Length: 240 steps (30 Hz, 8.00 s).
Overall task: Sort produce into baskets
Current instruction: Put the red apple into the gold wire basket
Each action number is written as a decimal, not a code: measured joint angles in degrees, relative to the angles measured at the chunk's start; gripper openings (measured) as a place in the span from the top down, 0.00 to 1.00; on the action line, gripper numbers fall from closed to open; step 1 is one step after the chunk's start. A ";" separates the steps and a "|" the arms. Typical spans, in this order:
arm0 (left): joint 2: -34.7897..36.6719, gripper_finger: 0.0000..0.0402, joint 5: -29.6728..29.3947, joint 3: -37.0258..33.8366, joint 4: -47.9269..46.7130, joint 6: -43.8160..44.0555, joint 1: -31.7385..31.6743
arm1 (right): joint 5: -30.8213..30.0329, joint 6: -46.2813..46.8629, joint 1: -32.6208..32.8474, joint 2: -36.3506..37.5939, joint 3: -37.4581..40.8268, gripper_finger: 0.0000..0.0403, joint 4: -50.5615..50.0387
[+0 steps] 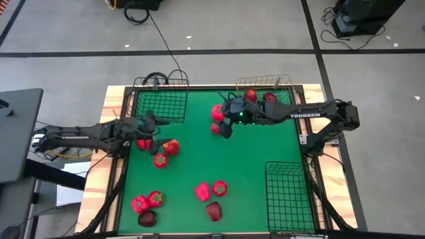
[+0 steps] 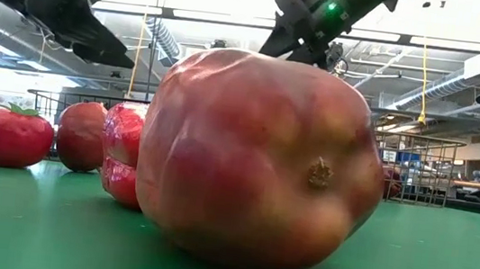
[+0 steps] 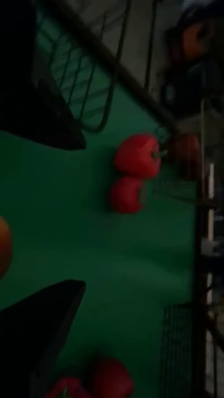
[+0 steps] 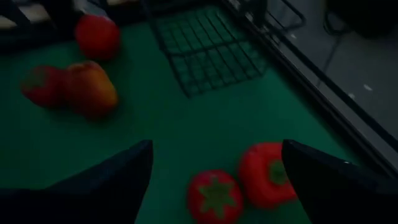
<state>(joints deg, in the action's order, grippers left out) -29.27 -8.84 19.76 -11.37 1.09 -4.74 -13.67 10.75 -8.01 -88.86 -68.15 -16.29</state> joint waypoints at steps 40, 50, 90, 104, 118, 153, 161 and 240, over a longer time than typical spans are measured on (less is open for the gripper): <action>-25.42 0.25 2.24 6.61 1.32 10.98 -0.03 | 0.52 5.84 -0.62 0.00 10.92 0.10 17.38; -25.42 0.21 -0.52 9.28 23.12 -14.29 3.15 | 20.32 16.20 -2.89 -0.15 17.05 0.10 38.11; -34.54 0.21 -4.59 9.26 47.10 -36.71 5.61 | 37.81 11.77 -7.12 -0.13 17.17 0.70 43.63; -34.54 0.21 -4.61 9.26 47.19 -36.66 5.58 | 36.84 11.60 -6.48 -0.13 17.17 0.85 43.76; -34.56 0.21 -4.57 9.26 47.97 -35.33 5.63 | 36.84 7.12 -5.85 -0.13 17.17 0.95 44.70; -34.87 0.08 -25.84 9.24 34.33 -12.66 3.92 | -25.98 11.46 -10.25 24.43 17.15 0.94 -10.26; -34.91 0.08 -23.32 9.26 30.79 -10.34 3.62 | -28.08 13.76 -12.43 22.77 17.15 0.78 -16.97; -52.52 0.21 6.65 43.44 -30.85 62.68 57.80 | -6.87 -7.56 0.60 6.16 17.08 0.64 26.07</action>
<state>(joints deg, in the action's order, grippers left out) -81.79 -2.20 63.20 -42.22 63.77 53.06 -20.54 3.20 -7.42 -82.70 -51.07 9.78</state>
